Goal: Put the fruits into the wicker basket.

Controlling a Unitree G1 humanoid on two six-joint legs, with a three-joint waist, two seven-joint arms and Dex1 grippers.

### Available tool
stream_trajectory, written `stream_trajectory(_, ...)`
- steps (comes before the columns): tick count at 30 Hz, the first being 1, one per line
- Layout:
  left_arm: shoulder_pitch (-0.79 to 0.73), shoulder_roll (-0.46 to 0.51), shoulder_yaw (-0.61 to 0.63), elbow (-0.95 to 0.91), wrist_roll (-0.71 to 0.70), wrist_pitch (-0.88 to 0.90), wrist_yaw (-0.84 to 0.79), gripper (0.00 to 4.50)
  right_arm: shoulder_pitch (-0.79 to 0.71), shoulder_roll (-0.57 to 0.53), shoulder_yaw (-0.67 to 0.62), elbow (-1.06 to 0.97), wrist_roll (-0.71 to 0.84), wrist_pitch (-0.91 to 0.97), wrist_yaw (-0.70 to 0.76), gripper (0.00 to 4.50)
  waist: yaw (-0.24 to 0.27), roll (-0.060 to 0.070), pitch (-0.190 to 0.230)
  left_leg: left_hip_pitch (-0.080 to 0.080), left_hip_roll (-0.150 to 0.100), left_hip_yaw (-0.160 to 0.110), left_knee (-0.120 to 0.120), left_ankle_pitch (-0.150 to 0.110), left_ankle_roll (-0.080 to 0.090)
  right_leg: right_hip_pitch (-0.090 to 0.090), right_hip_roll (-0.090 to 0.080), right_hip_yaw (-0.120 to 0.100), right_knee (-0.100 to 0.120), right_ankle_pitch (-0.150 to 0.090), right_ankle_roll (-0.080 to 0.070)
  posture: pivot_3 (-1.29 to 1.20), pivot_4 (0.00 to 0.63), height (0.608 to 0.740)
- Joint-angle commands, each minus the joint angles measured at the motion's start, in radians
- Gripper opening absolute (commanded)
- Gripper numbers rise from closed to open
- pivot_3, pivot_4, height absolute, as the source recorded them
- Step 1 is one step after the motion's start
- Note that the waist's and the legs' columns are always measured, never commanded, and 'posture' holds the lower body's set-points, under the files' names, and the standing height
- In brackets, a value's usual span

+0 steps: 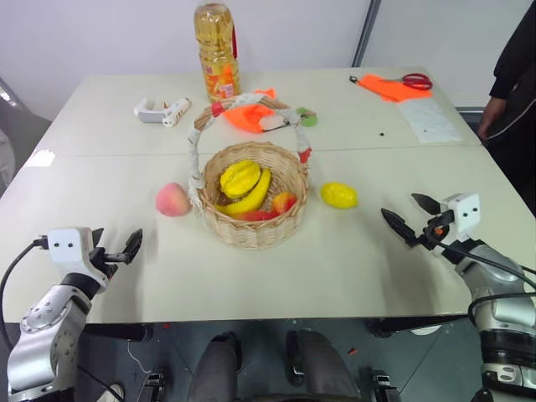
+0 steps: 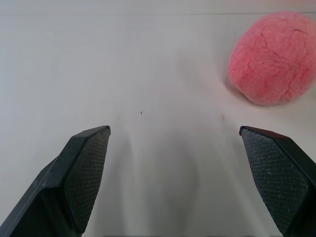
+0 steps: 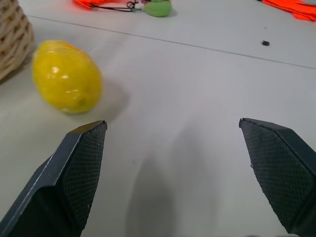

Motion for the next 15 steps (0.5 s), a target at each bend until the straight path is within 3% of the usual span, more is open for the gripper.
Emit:
stream_trajectory(1, -0.007, 0.012, 0.020, -0.016, 0.002, -0.003, 0.007, 4.50, 0.000, 0.003, -0.006, -0.044, 0.017, -0.003, 0.002, 4.46, 0.000, 0.000, 0.000, 0.000, 0.000, 0.000, 0.000, 0.000, 0.000, 0.000, 0.000, 0.000, 0.000, 0.001, -0.001, 0.00, 0.150, 0.740)
stream_trajectory(15, -0.084, 0.022, 0.002, -0.046, -0.060, 0.069, -0.020, 4.50, -0.016, -0.013, 0.008, -0.158, 0.063, 0.072, 0.034, 4.46, 0.000, 0.000, 0.000, 0.000, 0.000, 0.000, 0.000, 0.000, 0.000, 0.000, 0.000, 0.000, 0.000, 0.001, -0.001, 0.00, 0.150, 0.740)
